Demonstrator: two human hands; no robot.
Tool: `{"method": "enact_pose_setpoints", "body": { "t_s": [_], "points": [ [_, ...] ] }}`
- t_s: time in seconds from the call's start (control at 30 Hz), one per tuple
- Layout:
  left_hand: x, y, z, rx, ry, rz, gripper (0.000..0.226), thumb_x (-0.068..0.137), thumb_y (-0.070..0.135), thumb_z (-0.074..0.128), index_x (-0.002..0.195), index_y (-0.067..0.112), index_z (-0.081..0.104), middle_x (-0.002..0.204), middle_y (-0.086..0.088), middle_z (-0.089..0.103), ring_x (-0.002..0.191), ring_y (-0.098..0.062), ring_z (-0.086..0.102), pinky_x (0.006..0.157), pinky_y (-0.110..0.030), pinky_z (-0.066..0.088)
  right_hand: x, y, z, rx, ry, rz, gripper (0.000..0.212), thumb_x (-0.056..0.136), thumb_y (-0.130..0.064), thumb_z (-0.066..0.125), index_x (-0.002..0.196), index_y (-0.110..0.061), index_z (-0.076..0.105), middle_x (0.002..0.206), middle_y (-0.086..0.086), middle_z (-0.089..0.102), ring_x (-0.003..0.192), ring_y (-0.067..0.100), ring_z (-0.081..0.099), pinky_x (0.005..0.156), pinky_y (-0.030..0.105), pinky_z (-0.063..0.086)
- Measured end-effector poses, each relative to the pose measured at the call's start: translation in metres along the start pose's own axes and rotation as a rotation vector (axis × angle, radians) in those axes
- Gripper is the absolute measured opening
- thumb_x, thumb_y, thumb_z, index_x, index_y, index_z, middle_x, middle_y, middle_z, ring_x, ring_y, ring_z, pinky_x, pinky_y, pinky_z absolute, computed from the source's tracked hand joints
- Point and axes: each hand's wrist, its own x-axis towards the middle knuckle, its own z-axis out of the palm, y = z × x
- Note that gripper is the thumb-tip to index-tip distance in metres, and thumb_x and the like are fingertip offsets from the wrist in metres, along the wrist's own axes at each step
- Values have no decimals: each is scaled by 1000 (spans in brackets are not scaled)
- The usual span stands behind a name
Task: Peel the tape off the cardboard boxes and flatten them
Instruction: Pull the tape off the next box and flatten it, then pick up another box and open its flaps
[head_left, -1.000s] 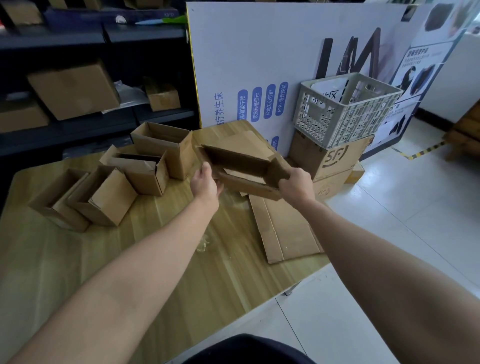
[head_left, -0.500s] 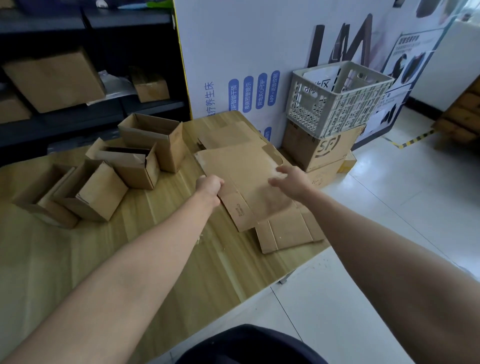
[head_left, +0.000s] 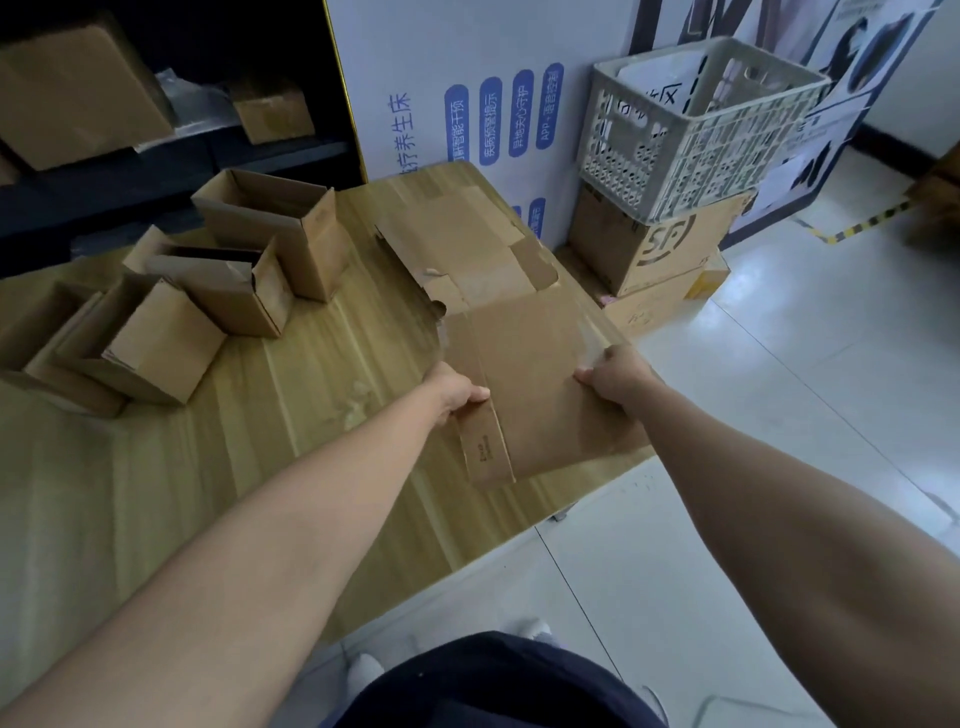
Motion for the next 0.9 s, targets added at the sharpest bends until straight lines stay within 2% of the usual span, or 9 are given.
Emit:
{"method": "enact_pose_setpoints", "body": {
  "t_s": [0.1,0.17,0.27,0.33,0.43,0.53,0.67,0.77,0.9],
  "points": [
    [11,3,17,51,34,38,62,77,4,76,129,-3,43,130,-14,53,118,-29,53,93,-33,45,20,10,-3,0,5,0,54,92,-35,60,134,-6,44,129,13,52,116,30,52,92,38,43],
    [21,3,29,76,55,37,74,76,8,78,137,0,36,136,-10,47,124,-29,47,100,-34,41,35,16,-5,-15,14,-6,53,92,-35,61,134,-6,44,129,14,53,116,30,53,94,39,43],
    [33,1,45,206,39,-24,89,78,18,77,148,9,22,156,-12,16,141,-28,26,113,-38,27,57,27,-5,-59,35,-23,50,91,-32,62,130,-5,47,127,15,54,116,31,52,96,39,43],
    [40,0,57,284,59,-51,94,80,20,76,151,13,15,158,-15,6,145,-28,17,115,-38,23,72,33,-1,-128,12,-34,53,88,-34,64,131,-7,48,130,16,51,118,31,50,100,41,43],
    [52,2,73,320,157,-57,94,77,18,78,148,7,19,151,-17,29,137,-29,34,111,-38,33,93,39,9,-126,-60,-49,63,83,-37,69,135,-13,44,135,15,45,118,31,50,101,44,44],
    [59,7,78,384,213,-68,68,78,20,77,132,3,41,136,-13,48,126,-29,47,102,-34,42,105,38,14,-168,-85,-73,67,83,-31,72,138,-15,37,139,14,39,123,33,46,101,45,44],
    [66,5,82,535,246,-55,73,77,28,78,135,6,40,136,-9,51,124,-27,50,97,-33,43,123,44,20,-265,-52,-102,76,81,-27,73,143,-16,30,140,15,35,132,33,33,106,45,38],
    [70,5,83,589,252,-61,88,77,30,77,146,9,27,142,-8,46,129,-26,46,100,-34,41,130,46,28,-303,10,-117,64,81,-24,71,134,-13,35,134,15,40,127,33,35,101,42,38],
    [66,4,83,699,287,-29,79,80,35,73,141,7,31,132,-9,55,117,-25,57,79,-30,45,127,42,29,-391,28,-115,58,83,-27,69,130,-13,39,132,14,43,125,32,38,99,42,38]
  ]
}}
